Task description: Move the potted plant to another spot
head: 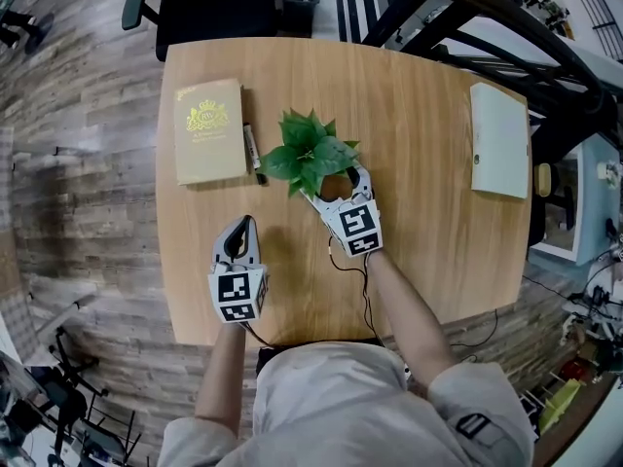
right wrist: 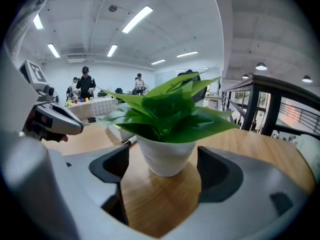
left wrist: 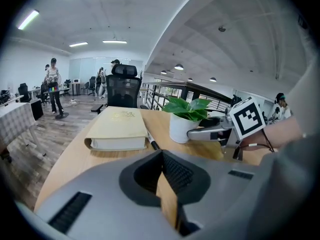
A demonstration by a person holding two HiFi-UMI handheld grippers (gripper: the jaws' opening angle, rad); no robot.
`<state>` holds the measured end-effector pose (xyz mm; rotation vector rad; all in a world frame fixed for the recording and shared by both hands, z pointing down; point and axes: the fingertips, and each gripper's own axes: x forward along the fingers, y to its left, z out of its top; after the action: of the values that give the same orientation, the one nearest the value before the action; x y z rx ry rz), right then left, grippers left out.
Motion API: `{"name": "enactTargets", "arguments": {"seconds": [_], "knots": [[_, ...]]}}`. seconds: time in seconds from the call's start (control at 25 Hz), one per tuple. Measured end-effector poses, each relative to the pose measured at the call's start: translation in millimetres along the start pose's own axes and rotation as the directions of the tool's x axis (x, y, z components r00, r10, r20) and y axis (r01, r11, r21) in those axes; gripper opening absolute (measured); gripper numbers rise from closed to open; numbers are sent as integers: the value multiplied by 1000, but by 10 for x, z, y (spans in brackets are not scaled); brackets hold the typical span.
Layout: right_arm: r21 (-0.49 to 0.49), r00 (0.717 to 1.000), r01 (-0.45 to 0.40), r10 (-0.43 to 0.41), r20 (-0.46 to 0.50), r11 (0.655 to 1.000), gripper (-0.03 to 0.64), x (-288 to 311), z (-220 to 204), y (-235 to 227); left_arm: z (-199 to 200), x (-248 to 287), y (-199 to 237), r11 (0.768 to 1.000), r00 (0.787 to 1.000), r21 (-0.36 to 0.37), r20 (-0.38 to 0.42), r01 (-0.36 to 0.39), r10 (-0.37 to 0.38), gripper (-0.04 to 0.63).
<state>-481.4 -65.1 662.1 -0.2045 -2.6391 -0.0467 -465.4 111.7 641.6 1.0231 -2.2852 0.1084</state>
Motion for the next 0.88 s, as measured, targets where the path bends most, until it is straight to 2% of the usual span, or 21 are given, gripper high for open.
{"name": "enactTargets", "arguments": {"seconds": [0.48, 0.64, 0.88], "knots": [[28, 999, 10, -11, 50, 1000, 486, 247, 94, -81, -114, -47, 151, 1000, 999, 11, -29, -19, 19, 12], [9, 998, -2, 2, 56, 1000, 483, 275, 112, -46, -99, -57, 140, 1000, 999, 23, -26, -18, 18, 11], [35, 998, -24, 21, 59, 999, 471, 210, 107, -42, -53, -41, 65, 999, 999, 36, -41, -5, 7, 11]]}}
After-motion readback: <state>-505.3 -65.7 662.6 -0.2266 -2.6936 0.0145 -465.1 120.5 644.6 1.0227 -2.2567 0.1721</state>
